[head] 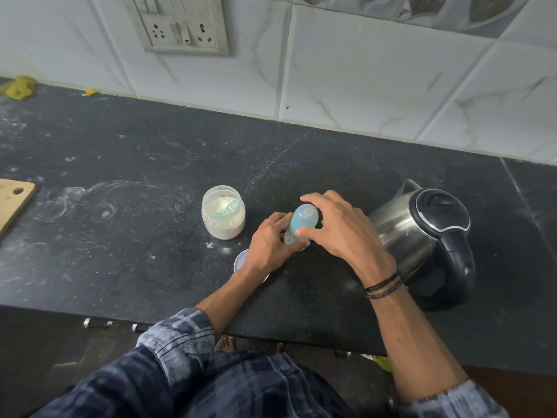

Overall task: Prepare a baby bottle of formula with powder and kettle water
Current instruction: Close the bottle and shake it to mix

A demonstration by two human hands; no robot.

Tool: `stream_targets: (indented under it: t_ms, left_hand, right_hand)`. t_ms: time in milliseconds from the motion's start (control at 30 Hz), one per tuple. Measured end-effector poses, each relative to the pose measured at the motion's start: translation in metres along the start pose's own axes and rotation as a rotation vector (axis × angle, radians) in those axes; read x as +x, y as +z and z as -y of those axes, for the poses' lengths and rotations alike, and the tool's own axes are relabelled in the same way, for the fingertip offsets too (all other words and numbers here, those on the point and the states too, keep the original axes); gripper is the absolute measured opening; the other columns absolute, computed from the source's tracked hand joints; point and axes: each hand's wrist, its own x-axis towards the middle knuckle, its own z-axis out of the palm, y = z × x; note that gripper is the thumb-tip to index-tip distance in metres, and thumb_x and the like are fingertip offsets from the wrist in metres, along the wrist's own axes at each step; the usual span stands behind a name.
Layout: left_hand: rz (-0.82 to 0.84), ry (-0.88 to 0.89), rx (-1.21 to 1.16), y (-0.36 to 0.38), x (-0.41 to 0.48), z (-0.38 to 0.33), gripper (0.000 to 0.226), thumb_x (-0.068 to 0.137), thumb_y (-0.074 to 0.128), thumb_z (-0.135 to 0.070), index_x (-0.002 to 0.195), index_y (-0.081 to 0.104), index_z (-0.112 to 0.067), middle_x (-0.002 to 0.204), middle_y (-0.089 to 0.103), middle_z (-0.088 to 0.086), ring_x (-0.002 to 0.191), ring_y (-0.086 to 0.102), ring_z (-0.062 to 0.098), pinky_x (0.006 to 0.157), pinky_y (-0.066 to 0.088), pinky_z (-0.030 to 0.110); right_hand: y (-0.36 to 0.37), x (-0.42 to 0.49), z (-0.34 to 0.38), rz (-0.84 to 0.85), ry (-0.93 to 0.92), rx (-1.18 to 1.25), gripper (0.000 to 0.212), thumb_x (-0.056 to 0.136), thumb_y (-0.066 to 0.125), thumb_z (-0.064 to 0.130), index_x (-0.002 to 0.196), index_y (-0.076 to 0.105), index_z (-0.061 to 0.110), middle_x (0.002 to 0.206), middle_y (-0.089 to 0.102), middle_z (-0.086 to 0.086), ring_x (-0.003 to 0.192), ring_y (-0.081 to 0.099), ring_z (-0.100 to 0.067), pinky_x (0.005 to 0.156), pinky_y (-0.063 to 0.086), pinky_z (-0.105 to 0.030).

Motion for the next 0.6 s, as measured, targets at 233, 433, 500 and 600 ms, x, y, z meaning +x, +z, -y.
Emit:
stream_targets:
  t_ms: [233,433,500,600]
  left_hand:
    - [-0.004,0.002,-0.001,-0.0001,-0.0002,-0.0011,0.050,0.081,0.082,-0.046,0.125,0.067,-0.027,0.111,0.059,-0.014,0.096,0.062,0.012,0.085,0.057,0.038]
    - [-0.002,0.003,0.007,0.0004,0.0000,0.0005,0.050,0.081,0.081,-0.047,0.126,0.067,-0.027,0.111,0.059,-0.014,0.095,0.062,0.011,0.085,0.056,0.036]
    - [0.001,0.002,0.008,0.0004,0.0002,0.0002,0.052,0.082,0.081,-0.047,0.127,0.067,-0.027,0.113,0.060,-0.014,0.097,0.062,0.012,0.086,0.056,0.035]
    - [0.001,0.006,0.002,0.0006,0.0005,0.0006,0.051,0.082,0.081,-0.047,0.127,0.067,-0.028,0.112,0.060,-0.014,0.096,0.062,0.012,0.085,0.057,0.037]
  right_hand:
    - [0.0023,0.0010,-0.0001,-0.029,0.016,0.016,0.051,0.092,0.072,0.042,0.138,0.053,0.033,0.124,0.057,0.005,0.096,0.068,-0.022,0.077,0.050,-0.034]
    - [0.0041,-0.0028,0.0027,-0.016,0.023,0.010,0.047,0.097,0.064,0.042,0.141,0.050,0.034,0.129,0.056,0.005,0.102,0.068,-0.027,0.083,0.052,-0.040]
    - [0.0035,-0.0028,0.0031,-0.028,0.044,-0.002,0.048,0.096,0.064,0.045,0.141,0.050,0.033,0.128,0.057,0.005,0.103,0.067,-0.027,0.081,0.050,-0.038]
    - [-0.0012,-0.0043,0.0041,-0.039,0.039,-0.022,0.055,0.094,0.066,0.048,0.144,0.050,0.031,0.132,0.056,0.004,0.109,0.065,-0.026,0.081,0.048,-0.036]
